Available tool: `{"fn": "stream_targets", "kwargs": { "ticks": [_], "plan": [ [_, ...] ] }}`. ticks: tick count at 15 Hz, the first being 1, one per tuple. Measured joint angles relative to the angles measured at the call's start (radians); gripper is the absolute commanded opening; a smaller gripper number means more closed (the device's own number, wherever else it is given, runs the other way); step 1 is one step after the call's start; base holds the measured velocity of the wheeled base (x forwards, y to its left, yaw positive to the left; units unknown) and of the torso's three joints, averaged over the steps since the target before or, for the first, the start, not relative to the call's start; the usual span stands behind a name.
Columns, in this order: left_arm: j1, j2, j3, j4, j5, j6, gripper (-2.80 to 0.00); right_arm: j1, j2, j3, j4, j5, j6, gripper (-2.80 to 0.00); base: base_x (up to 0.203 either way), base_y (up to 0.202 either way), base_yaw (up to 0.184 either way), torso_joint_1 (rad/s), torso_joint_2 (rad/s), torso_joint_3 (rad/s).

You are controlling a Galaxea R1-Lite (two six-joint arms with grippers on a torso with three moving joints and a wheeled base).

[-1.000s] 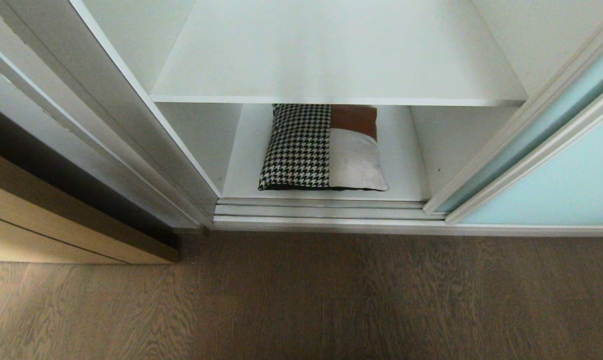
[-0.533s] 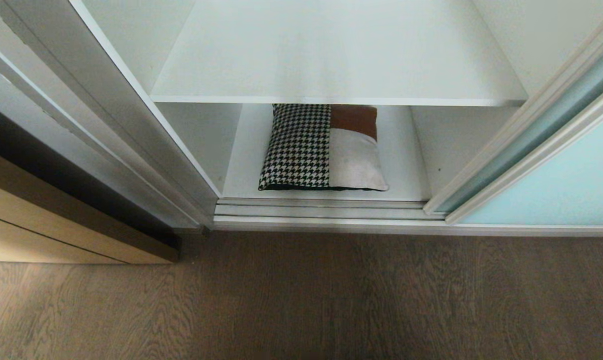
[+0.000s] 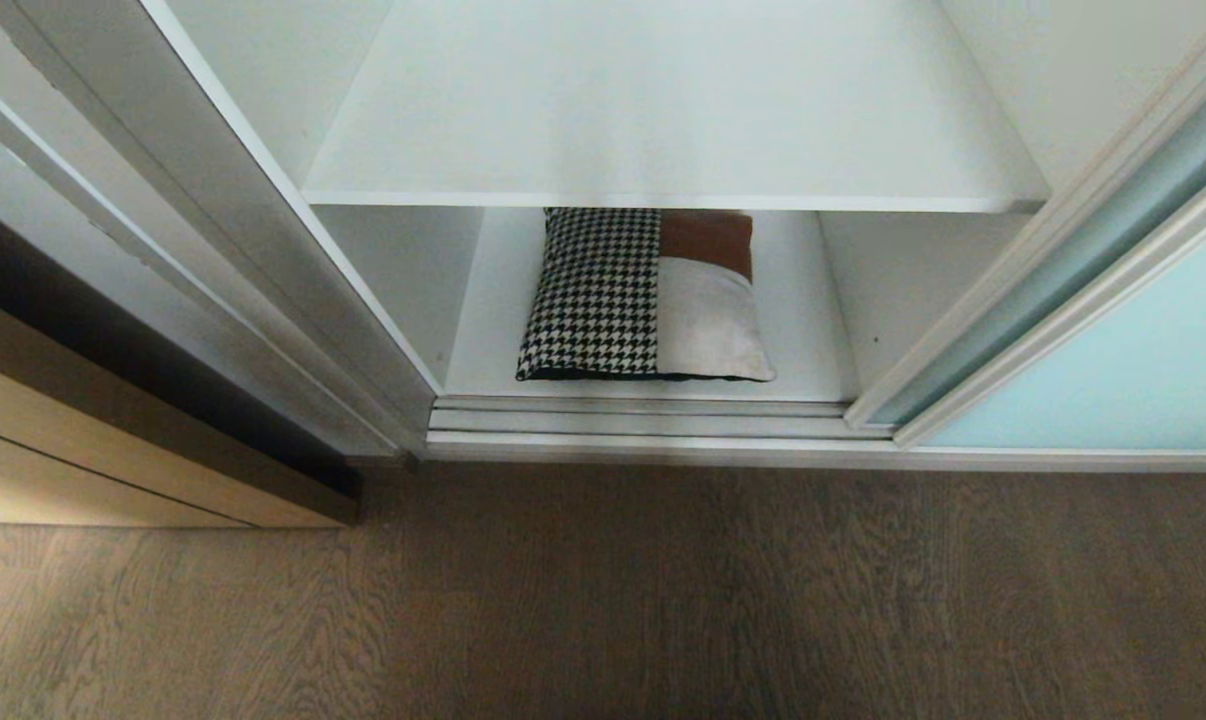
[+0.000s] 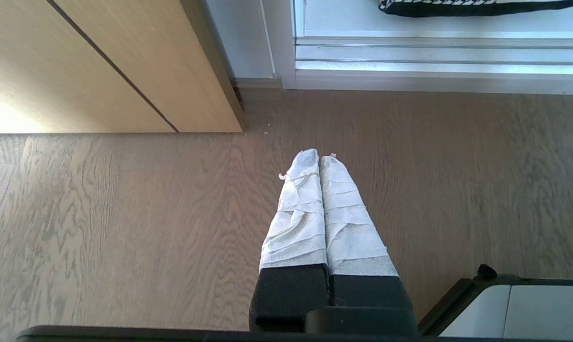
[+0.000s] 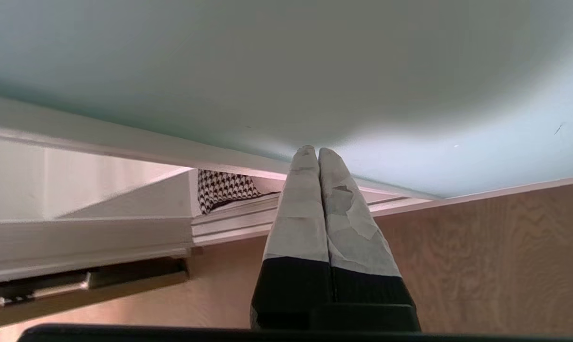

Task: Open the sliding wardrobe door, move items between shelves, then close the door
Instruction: Close the door

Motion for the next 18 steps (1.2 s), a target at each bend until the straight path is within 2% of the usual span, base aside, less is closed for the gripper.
{"fn": "stream_targets", "kwargs": {
  "ticks": [8,11,14,18],
  "plan": [
    [0.000,0.000,0.000,0.000,0.000,0.000,-2.80,0.113,-0.034,0.018,0.024,-0.024,0.016,-2.80,0.000,0.000,0.000,0.000,0.00,0.000],
    [0.000,0.000,0.000,0.000,0.000,0.000,-2.80,0.198,-0.060,0.023,0.047,-0.068,0.014,-2.80,0.000,0.000,0.000,0.000,0.00,0.000],
    [0.000,0.000,0.000,0.000,0.000,0.000,-2.80,0.347,-0.102,0.062,0.048,-0.145,0.010,-2.80,0.000,0.000,0.000,0.000,0.00,0.000],
    [-0.002,0.000,0.000,0.000,0.000,0.000,-2.80,0.615,-0.193,0.180,0.046,-0.227,0.001,-2.80,0.000,0.000,0.000,0.000,0.00,0.000]
  ]
}}
